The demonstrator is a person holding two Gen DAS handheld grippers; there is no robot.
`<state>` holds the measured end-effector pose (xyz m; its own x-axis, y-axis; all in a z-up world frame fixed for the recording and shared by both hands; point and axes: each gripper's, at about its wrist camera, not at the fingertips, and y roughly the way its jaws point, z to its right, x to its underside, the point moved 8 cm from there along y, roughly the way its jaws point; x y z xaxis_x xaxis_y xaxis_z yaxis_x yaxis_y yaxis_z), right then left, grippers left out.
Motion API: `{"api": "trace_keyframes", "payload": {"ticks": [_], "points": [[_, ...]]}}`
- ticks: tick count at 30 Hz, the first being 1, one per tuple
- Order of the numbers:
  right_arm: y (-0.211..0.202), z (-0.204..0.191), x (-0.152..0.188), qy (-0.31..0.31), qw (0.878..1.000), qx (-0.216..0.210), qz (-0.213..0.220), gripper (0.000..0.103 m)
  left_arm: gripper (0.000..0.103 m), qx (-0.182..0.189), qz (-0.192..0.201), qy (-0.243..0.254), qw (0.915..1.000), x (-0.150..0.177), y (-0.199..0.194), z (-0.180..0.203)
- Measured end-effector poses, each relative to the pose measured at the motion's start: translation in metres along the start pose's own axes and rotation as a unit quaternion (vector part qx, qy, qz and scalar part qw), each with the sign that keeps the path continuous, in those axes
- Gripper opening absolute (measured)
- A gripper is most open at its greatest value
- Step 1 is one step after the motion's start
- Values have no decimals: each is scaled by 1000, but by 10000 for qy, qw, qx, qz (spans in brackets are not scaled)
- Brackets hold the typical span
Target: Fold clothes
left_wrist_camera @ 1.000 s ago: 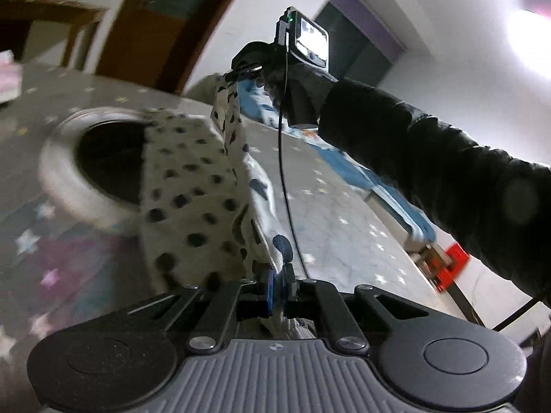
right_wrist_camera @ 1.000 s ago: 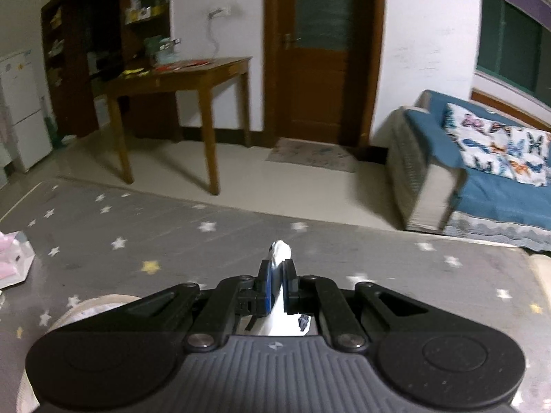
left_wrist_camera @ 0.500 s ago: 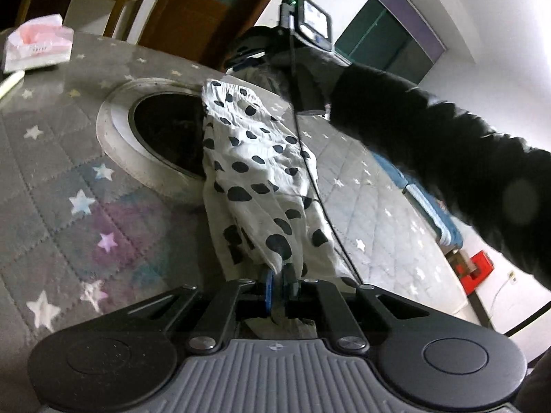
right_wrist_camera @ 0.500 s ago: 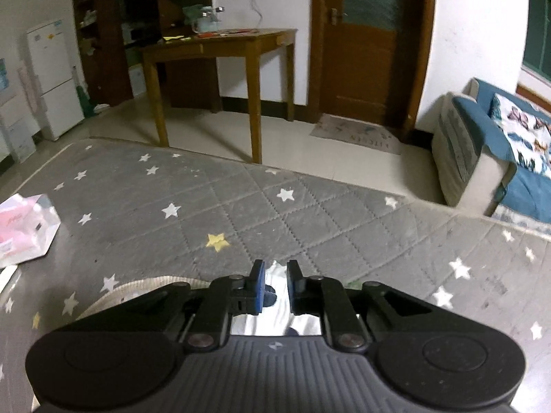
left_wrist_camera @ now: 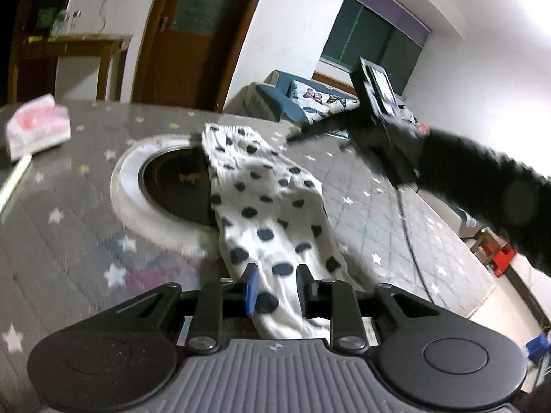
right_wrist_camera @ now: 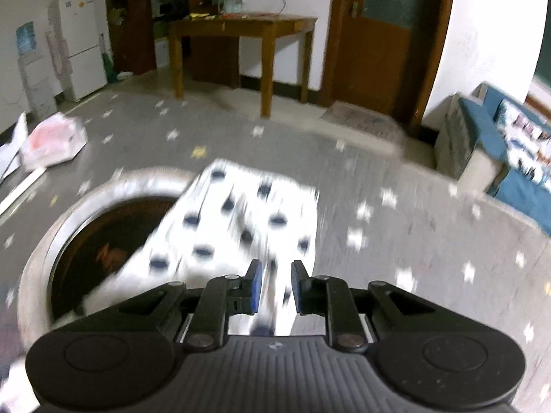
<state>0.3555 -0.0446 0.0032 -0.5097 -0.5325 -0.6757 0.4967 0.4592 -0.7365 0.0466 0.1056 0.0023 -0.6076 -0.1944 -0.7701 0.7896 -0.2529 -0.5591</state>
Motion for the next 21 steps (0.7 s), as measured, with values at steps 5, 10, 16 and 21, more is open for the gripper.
{"api": "trace_keyframes", "payload": {"ticks": [5,10,16,21], "points": [[-9,-8,40,107,9994,-317,-19,18,24,-7,-26,281,9996,-18,26,8],[-9,-14,65,252,9984,-508,30,18,24,-174,-435,507,9976,-27,82,6],[-9,1,69,583,9972,-422,185,18,20,-981,-980,720,9877,-13,116,-28],[-3,5,48,481,9979,-338,276,18,20,-1001,-951,703,9879,-18,108,-37]]}}
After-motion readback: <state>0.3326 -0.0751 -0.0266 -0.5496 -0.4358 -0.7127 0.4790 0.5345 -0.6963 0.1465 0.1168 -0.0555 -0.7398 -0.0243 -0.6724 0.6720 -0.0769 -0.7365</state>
